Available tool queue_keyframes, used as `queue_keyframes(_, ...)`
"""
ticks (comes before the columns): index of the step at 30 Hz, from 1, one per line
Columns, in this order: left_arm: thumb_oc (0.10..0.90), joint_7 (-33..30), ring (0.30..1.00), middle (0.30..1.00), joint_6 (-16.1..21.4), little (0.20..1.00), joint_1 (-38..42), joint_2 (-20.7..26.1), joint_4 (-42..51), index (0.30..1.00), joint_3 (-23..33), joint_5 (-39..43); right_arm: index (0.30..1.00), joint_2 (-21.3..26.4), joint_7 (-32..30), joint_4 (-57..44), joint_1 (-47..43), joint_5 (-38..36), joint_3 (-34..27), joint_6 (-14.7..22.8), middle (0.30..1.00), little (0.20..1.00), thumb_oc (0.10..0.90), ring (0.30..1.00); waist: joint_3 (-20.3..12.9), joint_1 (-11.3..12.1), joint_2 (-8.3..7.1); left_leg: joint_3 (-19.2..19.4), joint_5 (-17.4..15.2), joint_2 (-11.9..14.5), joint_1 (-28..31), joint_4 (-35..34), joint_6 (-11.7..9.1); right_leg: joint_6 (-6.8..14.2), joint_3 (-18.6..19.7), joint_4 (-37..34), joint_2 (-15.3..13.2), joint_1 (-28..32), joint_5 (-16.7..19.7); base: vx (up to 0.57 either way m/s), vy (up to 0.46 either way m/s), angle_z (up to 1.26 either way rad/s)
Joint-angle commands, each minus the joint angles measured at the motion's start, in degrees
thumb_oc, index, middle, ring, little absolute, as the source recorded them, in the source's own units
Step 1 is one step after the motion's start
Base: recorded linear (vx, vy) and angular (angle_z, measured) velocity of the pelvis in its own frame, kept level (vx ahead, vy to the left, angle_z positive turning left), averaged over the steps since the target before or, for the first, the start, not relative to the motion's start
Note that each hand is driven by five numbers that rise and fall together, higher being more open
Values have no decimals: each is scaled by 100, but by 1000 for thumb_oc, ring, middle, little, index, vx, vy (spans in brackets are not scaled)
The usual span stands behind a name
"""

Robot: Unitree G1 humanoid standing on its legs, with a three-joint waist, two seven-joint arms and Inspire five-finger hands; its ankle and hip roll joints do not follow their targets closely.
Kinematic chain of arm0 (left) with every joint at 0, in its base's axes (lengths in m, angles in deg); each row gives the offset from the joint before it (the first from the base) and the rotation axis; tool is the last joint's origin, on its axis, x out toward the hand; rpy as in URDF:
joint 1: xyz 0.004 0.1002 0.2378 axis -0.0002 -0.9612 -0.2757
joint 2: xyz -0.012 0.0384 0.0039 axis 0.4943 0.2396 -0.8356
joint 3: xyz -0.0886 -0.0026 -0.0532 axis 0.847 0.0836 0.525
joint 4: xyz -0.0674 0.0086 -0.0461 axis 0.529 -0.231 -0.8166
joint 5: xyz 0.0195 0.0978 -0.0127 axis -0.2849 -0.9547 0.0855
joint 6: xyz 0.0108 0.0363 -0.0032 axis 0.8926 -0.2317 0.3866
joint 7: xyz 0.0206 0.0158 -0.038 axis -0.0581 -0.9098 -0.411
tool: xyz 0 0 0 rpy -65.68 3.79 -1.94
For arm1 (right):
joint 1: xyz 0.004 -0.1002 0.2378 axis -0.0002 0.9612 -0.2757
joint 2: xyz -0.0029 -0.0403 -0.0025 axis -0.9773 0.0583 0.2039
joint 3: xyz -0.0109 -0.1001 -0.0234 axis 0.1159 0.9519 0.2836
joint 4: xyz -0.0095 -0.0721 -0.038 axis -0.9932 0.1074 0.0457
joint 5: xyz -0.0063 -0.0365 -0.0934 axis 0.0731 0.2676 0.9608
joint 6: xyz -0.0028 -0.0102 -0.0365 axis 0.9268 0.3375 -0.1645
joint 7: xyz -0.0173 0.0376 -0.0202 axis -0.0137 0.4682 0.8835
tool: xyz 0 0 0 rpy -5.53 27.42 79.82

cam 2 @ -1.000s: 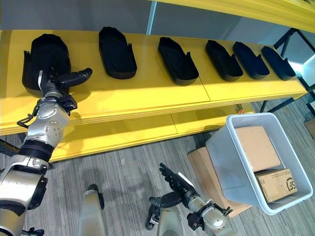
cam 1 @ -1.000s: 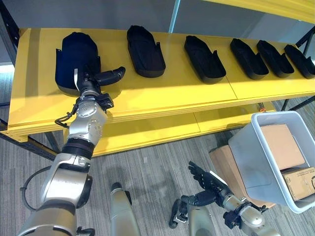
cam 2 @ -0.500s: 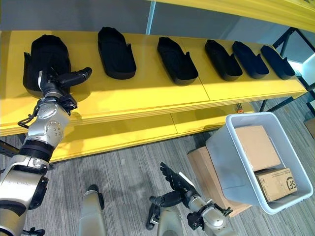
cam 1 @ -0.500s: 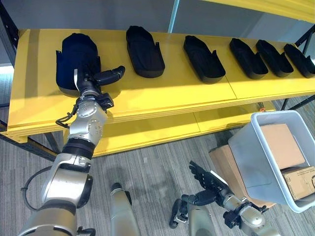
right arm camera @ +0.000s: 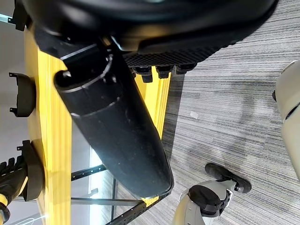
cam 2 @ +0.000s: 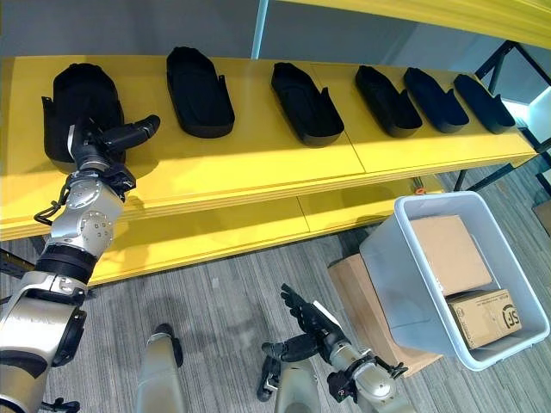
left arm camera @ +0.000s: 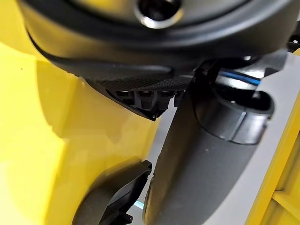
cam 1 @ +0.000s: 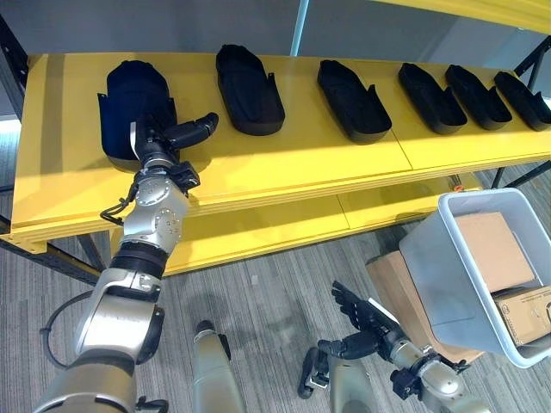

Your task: Move parts from the plastic box to the shelf.

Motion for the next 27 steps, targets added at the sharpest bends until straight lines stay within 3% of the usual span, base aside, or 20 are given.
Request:
queue_keyframes(1, 900, 13, 1000, 1000, 685, 1000, 479, 96, 354, 1000, 60, 61, 1000, 204, -41, -213, -123, -107, -408, 465, 1000, 1000, 900, 1000, -393, -62, 204, -402, -447, 435, 181, 392, -258, 315, 524, -683, -35, -96, 822, 0, 0, 0)
queue_keyframes(21, 900, -76, 1000, 1000, 835, 1000, 473, 272, 529, 1000, 191, 77, 1000, 174, -85, -162, -111, -83, -463, 532, 1000, 1000, 900, 1000, -403, -33, 240, -406, -442, 406, 177, 387, -242, 304, 537, -656, -38, -114, 815, 0, 0, 0)
queue_keyframes(27, 900, -142, 1000, 1000, 870, 1000, 415, 573, 923, 1000, 221, -212, 1000, 189, -73, -176, -113, -54, -529, 547, 1000, 1000, 900, 1000, -343, 39, 302, -423, -424, 374, 181, 360, -236, 298, 516, -632, -56, -109, 813, 0, 0, 0)
